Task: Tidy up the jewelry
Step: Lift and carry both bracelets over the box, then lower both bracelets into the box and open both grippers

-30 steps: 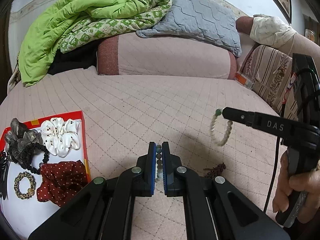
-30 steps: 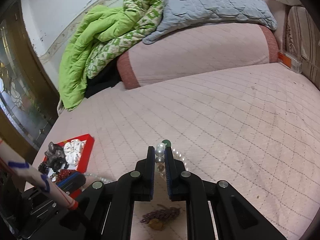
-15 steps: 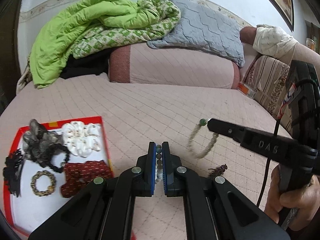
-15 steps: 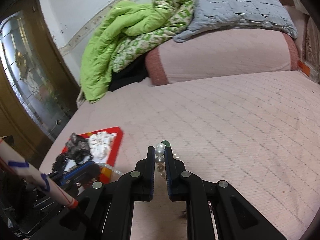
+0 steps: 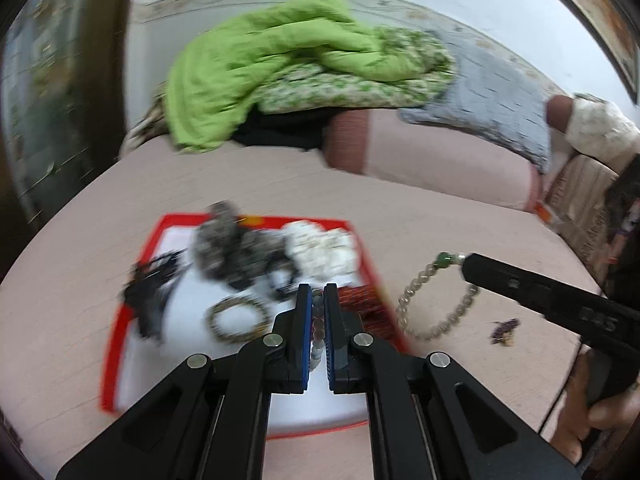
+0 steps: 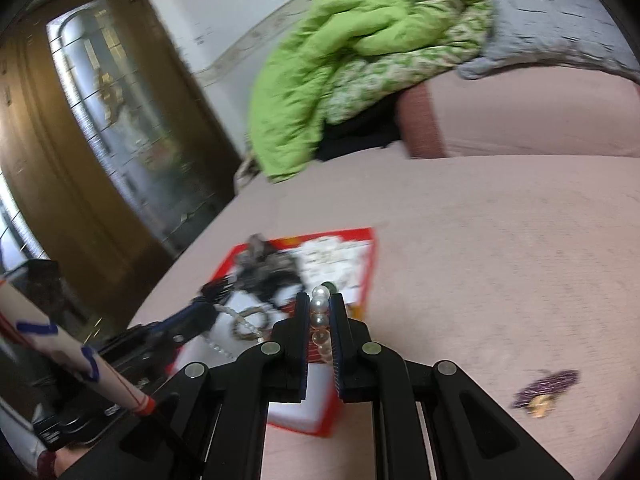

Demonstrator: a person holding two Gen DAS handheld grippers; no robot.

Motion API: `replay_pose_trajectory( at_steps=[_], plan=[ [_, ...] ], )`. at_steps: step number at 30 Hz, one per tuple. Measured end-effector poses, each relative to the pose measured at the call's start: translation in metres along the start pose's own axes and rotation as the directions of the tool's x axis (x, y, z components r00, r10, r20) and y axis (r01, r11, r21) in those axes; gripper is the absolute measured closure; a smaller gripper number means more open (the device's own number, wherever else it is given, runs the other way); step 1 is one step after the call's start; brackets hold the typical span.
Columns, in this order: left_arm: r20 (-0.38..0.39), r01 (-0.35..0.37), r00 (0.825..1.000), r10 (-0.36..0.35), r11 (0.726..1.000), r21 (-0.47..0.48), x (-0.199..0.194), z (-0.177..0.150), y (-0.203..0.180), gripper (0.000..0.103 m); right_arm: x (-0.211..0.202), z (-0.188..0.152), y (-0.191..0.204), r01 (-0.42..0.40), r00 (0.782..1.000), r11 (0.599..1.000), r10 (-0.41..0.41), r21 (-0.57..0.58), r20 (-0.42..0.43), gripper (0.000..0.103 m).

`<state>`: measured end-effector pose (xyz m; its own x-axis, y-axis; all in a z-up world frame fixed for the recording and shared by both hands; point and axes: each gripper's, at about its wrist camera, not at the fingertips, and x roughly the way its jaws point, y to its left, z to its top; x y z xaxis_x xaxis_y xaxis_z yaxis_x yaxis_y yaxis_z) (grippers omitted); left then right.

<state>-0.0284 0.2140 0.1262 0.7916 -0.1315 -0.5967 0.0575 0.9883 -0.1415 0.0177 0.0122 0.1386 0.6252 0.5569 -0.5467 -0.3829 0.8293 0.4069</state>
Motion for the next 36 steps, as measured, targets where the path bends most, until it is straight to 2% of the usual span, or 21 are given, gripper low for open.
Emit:
replay_pose_trajectory(
  at_steps=[7,12,21,36],
  plan=[
    [-0.039,-0.086,0.996,0.083,0.991,-0.103,0.006,-0.012,0.060,0.098,0.039,-0.023,0.057,-0.159,0.984,0.987,0.155,-0.041,-0.084,0.093],
    [-0.094,-0.116,0.990,0.107,0.988,-0.102,0.024,-0.018,0.071,0.098,0.076,-0.036,0.064,-0.190,0.970,0.981,0.185,-0.023,-0.155,0.093],
    [-0.146,-0.148,0.980,0.132,0.984,-0.100,0.045,-0.020,0.075,0.098,0.095,-0.039,0.030,-0.060,0.976,0.998,0.060,0.007,-0.210,0.092],
    [-0.174,-0.191,0.969,0.176,0.979,-0.073,0.053,-0.025,0.076,0.098,0.095,-0.052,0.021,0.019,0.965,0.999,-0.028,-0.034,-0.262,0.092]
  ],
)
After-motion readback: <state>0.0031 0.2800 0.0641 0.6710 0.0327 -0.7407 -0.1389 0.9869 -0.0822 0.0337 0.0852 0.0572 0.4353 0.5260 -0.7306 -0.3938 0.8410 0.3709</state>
